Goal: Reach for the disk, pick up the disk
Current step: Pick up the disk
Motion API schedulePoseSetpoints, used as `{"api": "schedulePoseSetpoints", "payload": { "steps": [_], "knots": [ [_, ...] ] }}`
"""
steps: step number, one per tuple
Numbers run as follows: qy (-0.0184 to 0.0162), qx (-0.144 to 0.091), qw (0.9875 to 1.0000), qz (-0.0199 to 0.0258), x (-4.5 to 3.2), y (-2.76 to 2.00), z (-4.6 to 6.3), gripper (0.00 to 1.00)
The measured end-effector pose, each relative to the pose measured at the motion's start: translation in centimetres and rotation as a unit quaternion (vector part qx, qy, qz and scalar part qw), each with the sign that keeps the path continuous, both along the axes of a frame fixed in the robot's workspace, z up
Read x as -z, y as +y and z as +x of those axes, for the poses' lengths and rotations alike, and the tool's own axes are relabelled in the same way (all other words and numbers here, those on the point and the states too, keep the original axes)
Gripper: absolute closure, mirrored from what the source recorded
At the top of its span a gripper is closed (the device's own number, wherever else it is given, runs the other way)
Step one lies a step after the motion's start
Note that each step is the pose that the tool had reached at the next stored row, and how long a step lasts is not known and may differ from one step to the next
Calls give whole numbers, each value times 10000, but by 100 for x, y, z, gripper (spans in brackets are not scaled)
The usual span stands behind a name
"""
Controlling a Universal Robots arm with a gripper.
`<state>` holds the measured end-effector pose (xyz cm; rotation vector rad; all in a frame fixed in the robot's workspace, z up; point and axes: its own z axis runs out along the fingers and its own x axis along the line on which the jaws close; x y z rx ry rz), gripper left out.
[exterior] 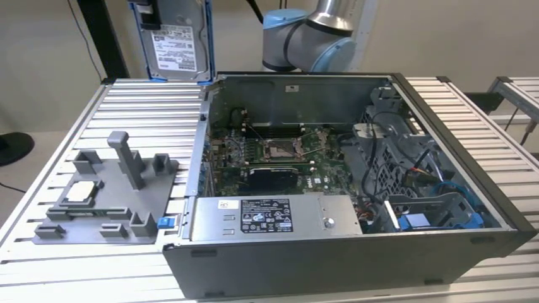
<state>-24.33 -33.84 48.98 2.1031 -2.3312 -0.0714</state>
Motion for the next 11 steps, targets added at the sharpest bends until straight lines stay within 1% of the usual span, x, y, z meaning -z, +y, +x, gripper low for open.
{"api": "schedulePoseSetpoints", "payload": {
  "steps": [4,11],
  "knots": [
    [-8,-3,10000,0,10,0,77,100],
    [-13,-7,10000,-1,29,0,244,100]
  ]
}}
